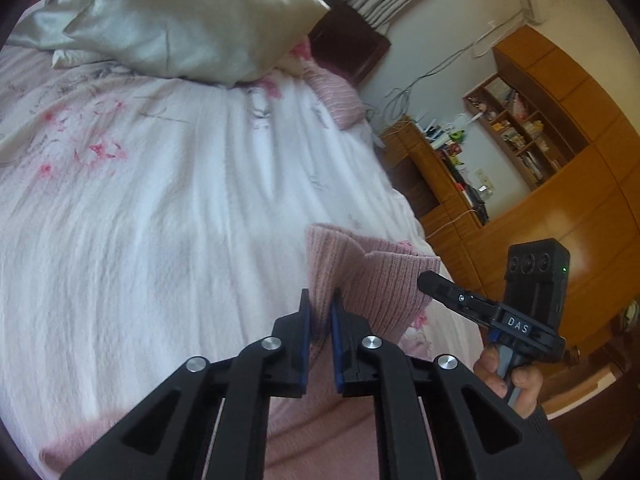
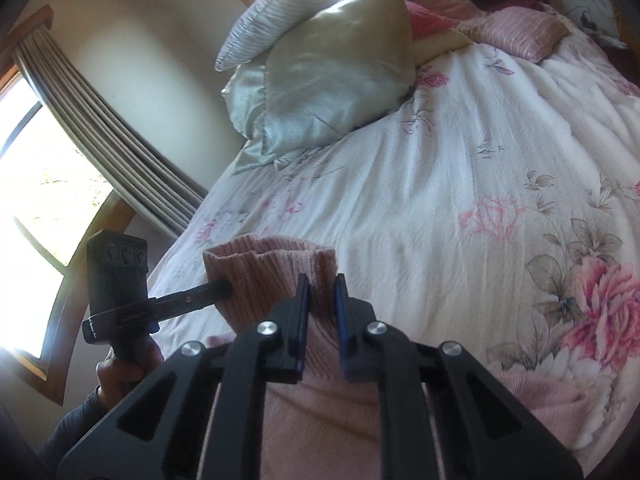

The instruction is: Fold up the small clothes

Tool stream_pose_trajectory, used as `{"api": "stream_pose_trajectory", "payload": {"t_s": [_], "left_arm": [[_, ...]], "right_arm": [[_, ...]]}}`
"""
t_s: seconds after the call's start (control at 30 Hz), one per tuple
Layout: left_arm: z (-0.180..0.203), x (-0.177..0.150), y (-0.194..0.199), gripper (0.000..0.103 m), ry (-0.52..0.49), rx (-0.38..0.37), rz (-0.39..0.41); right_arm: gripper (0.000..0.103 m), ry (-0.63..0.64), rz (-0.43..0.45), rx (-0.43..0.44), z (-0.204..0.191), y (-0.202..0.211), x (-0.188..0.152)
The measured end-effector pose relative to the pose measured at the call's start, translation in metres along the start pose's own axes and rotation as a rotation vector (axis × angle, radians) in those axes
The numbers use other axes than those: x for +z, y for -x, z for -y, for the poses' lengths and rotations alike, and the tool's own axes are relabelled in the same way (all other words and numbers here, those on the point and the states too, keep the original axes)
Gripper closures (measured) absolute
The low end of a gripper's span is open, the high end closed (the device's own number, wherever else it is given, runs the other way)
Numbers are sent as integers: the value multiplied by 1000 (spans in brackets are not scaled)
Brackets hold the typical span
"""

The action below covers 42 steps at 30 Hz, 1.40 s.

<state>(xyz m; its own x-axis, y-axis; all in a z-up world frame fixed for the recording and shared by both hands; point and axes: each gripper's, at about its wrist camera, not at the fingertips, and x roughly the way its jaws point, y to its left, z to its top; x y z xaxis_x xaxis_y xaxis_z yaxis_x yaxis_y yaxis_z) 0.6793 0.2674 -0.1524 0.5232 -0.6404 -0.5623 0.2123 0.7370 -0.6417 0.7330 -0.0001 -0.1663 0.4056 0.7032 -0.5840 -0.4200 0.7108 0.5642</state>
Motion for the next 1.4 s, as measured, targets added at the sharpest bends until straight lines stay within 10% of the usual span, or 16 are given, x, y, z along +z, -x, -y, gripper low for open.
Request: {"api": "stream_pose_trajectory", "payload": {"t_s": [0.23, 0.4, 0.57, 0.87, 0.93, 1.0, 1.4], "left_arm": [[28, -90, 50, 91, -88, -36, -101], [12, -161, 68, 42, -64, 16, -225], [-11, -170, 67, 22, 165, -74, -189], [-30, -164, 6, 21, 356, -2, -241], [-26, -162, 6, 31, 345, 6, -218], [-22, -162, 3, 98, 315, 21, -241], [-15, -178, 35, 100, 255, 68, -269]], "right_arm": [[86, 70, -99, 29, -30, 51, -99], [76, -33, -242, 32, -8, 56, -169], [69, -301, -204, 97, 23, 53, -167], [66, -415, -285, 31, 36, 1, -170], [74, -398, -290, 35, 31, -1, -172], [94, -362, -277, 28, 25, 2, -171], [96, -301, -246, 62, 22, 37, -179]]}}
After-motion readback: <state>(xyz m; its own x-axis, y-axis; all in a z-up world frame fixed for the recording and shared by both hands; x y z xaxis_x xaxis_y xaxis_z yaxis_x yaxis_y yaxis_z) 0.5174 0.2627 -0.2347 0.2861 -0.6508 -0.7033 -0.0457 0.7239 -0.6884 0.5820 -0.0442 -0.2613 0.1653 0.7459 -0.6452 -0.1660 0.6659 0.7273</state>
